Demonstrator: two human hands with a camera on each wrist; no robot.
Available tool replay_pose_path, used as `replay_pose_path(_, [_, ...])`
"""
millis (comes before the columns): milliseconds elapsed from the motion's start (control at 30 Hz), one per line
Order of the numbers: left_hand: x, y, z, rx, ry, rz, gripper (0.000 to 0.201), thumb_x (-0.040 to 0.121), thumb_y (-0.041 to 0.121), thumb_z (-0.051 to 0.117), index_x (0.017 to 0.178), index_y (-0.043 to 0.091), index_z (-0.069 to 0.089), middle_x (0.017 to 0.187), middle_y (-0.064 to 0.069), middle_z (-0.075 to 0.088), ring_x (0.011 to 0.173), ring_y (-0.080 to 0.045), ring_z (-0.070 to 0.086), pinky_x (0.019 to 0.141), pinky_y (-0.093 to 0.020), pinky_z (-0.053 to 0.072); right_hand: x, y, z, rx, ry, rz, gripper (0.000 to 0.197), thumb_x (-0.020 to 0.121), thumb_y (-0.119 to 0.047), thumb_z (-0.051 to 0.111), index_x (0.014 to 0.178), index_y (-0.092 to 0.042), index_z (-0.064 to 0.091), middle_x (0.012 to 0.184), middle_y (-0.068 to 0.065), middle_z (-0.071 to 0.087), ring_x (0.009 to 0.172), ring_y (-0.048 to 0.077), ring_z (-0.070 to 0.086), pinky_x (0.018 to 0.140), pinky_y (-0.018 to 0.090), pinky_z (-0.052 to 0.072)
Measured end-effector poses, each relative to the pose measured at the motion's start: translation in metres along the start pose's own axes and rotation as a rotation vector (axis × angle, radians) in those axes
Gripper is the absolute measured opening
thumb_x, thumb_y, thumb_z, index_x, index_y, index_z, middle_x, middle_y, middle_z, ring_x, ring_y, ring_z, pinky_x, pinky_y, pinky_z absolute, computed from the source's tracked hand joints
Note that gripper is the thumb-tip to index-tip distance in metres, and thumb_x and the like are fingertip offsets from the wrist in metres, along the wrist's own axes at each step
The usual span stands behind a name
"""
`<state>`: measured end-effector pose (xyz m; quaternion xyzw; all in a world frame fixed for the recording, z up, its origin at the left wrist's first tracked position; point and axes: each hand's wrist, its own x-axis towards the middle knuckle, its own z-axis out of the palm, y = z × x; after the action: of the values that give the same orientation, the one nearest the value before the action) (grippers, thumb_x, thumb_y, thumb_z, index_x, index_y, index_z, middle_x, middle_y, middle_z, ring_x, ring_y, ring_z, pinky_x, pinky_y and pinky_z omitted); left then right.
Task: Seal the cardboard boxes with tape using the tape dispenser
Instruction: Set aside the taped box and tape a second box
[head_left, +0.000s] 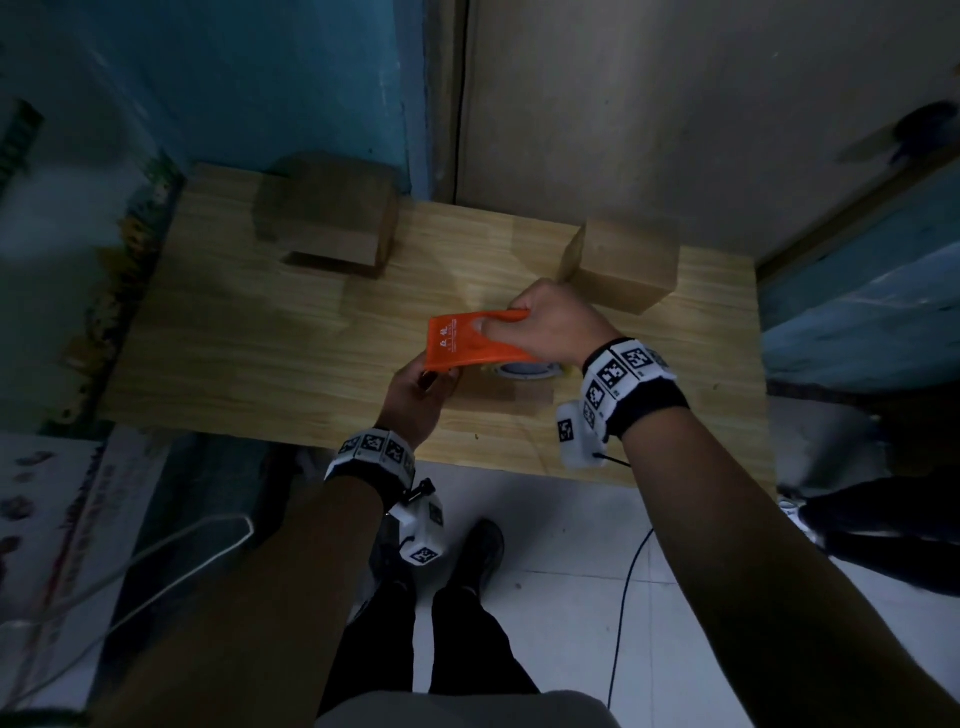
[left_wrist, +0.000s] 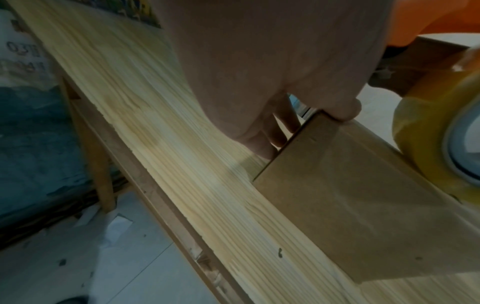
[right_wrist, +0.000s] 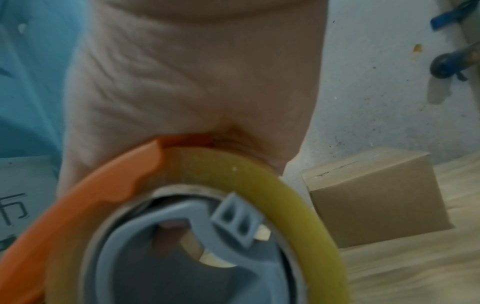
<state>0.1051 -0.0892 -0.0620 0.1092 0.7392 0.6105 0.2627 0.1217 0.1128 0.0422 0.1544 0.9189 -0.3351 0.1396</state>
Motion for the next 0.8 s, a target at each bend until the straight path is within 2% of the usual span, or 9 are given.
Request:
replay_pose_path(167, [-0.001, 0.000, 0.001, -0.116, 0.024, -0.049, 0.021, 0.095, 0.011, 0.060, 0.094, 0.030, 0.067, 0.081, 0.018, 0.069, 0.080, -0.002, 0.062, 0.079, -0.032, 0.047, 0.002, -0.005, 0.001, -0.039, -0.013, -0.011, 0.054, 0.082, -0.060, 0.067, 0.055, -0.014, 0.058, 0.049, 0.001, 0.051, 0.044, 0.012, 0.048, 0.048, 0.026, 0.035])
replay_pose_path(233, [-0.001, 0.002, -0.001, -0.254, 0.034, -0.132, 0.022, 0.096, 0.009, 0.058, 0.099, 0.027, 0.069, 0.092, 0.009, 0.071, 0.089, -0.011, 0.063, 0.082, -0.032, 0.051, 0.003, -0.004, 0.000, -0.035, -0.011, 0.000, 0.054, 0.082, -0.061, 0.067, 0.055, -0.015, 0.058, 0.048, 0.000, 0.050, 0.042, 0.012, 0.047, 0.046, 0.026, 0.034])
replay_pose_path(300, [-0.002, 0.004, -0.005, -0.452, 0.041, -0.277, 0.022, 0.098, 0.007, 0.051, 0.099, 0.021, 0.067, 0.094, 0.001, 0.068, 0.091, -0.017, 0.061, 0.086, -0.032, 0.049, 0.003, -0.003, 0.000, -0.026, -0.008, 0.012, 0.055, 0.081, -0.063, 0.067, 0.055, -0.015, 0.056, 0.048, 0.000, 0.049, 0.041, 0.012, 0.046, 0.046, 0.025, 0.033])
replay_pose_path(400, [0.000, 0.007, -0.012, -0.638, 0.025, -0.439, 0.026, 0.095, 0.022, 0.040, 0.098, 0.017, 0.065, 0.089, 0.002, 0.071, 0.096, -0.018, 0.060, 0.089, -0.032, 0.044, 0.003, -0.003, 0.000, -0.036, -0.020, 0.018, 0.055, 0.082, -0.062, 0.066, 0.053, -0.017, 0.055, 0.047, -0.001, 0.049, 0.041, 0.011, 0.046, 0.044, 0.024, 0.032])
replay_pose_path(500, [0.003, 0.014, -0.013, -0.509, 0.044, -0.450, 0.039, 0.101, 0.041, 0.037, 0.106, 0.019, 0.068, 0.111, 0.000, 0.072, 0.112, -0.015, 0.061, 0.096, -0.035, 0.046, 0.004, -0.006, -0.001, -0.042, -0.027, 0.015, 0.055, 0.082, -0.062, 0.066, 0.053, -0.017, 0.055, 0.047, -0.001, 0.050, 0.042, 0.011, 0.047, 0.045, 0.024, 0.033])
replay_pose_path(567, [0.004, 0.021, -0.011, -0.456, 0.070, -0.424, 0.041, 0.102, 0.047, 0.039, 0.106, 0.021, 0.070, 0.115, -0.002, 0.071, 0.112, -0.015, 0.061, 0.096, -0.037, 0.047, 0.005, -0.006, -0.001, -0.041, -0.026, 0.016, 0.055, 0.082, -0.062, 0.066, 0.054, -0.016, 0.057, 0.048, 0.000, 0.051, 0.042, 0.012, 0.048, 0.045, 0.024, 0.033])
replay_pose_path(633, [0.005, 0.026, -0.009, -0.448, 0.101, -0.410, 0.034, 0.101, 0.042, 0.045, 0.097, 0.020, 0.071, 0.108, -0.003, 0.072, 0.104, -0.016, 0.064, 0.091, -0.034, 0.050, 0.005, -0.006, 0.000, -0.045, -0.026, 0.017, 0.055, 0.082, -0.062, 0.066, 0.054, -0.016, 0.057, 0.048, 0.000, 0.051, 0.042, 0.012, 0.048, 0.045, 0.024, 0.033])
replay_pose_path(700, [0.005, 0.028, -0.006, -0.443, 0.132, -0.417, 0.024, 0.099, 0.027, 0.052, 0.088, 0.018, 0.070, 0.094, -0.003, 0.072, 0.094, -0.019, 0.064, 0.082, -0.031, 0.051, 0.006, -0.008, 0.000, -0.053, -0.031, 0.015, 0.055, 0.082, -0.062, 0.066, 0.055, -0.015, 0.060, 0.048, 0.001, 0.053, 0.043, 0.012, 0.049, 0.046, 0.024, 0.034])
replay_pose_path(800, [0.006, 0.027, -0.004, -0.409, 0.183, -0.441, 0.024, 0.098, 0.019, 0.050, 0.079, 0.018, 0.064, 0.074, -0.001, 0.063, 0.074, -0.017, 0.055, 0.068, -0.030, 0.044, 0.010, -0.011, 0.002, -0.081, -0.037, 0.020, 0.061, 0.080, -0.064, 0.065, 0.061, -0.006, 0.067, 0.053, 0.006, 0.060, 0.047, 0.015, 0.055, 0.049, 0.027, 0.038])
